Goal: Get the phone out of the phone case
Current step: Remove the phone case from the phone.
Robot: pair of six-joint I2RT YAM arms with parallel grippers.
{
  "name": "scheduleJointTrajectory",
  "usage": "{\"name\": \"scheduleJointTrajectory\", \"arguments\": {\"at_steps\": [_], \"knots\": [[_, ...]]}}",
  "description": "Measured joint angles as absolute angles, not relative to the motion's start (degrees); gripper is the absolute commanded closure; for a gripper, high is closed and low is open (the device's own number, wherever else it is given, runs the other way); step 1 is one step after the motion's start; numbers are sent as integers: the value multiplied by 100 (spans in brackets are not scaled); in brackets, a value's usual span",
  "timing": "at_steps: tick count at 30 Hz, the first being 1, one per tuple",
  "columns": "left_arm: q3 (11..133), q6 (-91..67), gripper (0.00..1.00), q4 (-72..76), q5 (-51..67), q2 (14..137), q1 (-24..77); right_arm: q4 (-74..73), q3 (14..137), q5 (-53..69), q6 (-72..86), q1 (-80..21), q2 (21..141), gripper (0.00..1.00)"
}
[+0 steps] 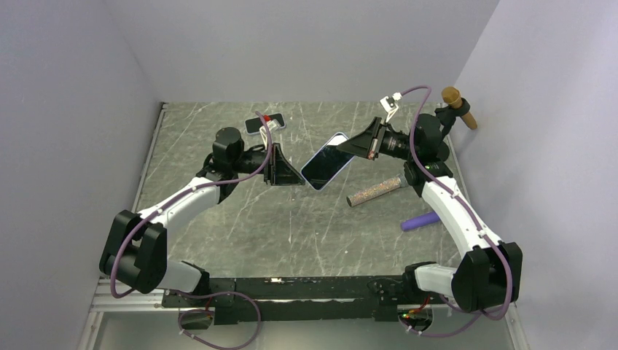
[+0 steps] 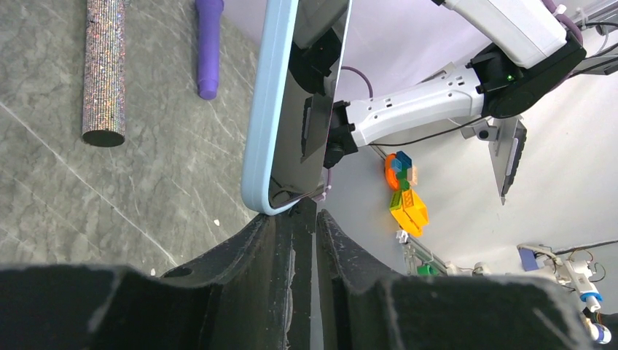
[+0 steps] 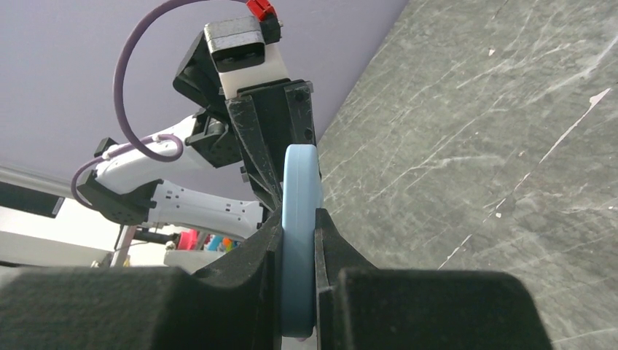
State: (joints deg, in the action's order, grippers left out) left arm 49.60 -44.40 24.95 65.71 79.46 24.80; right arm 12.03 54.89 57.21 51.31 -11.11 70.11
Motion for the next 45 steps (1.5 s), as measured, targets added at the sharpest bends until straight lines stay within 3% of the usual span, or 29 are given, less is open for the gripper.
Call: {"name": "scheduleJointTrajectory", "arguments": {"at_steps": [16, 21, 25, 27, 35, 45], "knots": [[5109, -4211, 63, 1992, 6407, 8053, 2512, 1026, 5546, 5607, 4993, -1310, 6947, 100], [5146, -4171, 71, 1949, 6407, 8053, 2515, 993, 5546, 5601, 4984, -1319, 6941, 100], [5146, -4261, 90, 2021, 6466, 8053, 2517, 1007, 5546, 5607, 4954, -1317, 6941, 100], [5144, -4449, 94, 2132, 6569, 8053, 2510, 1127, 5546, 5642, 4958, -1317, 6941, 100], [4748, -6086, 100, 4327, 7037, 8191, 2473, 1745, 5706, 6235, 5673, -1219, 7428, 100], [4554, -8311, 100, 7441, 7430, 8615, 2429, 4405, 5354, 6851, 8184, -1232, 8241, 100]]}}
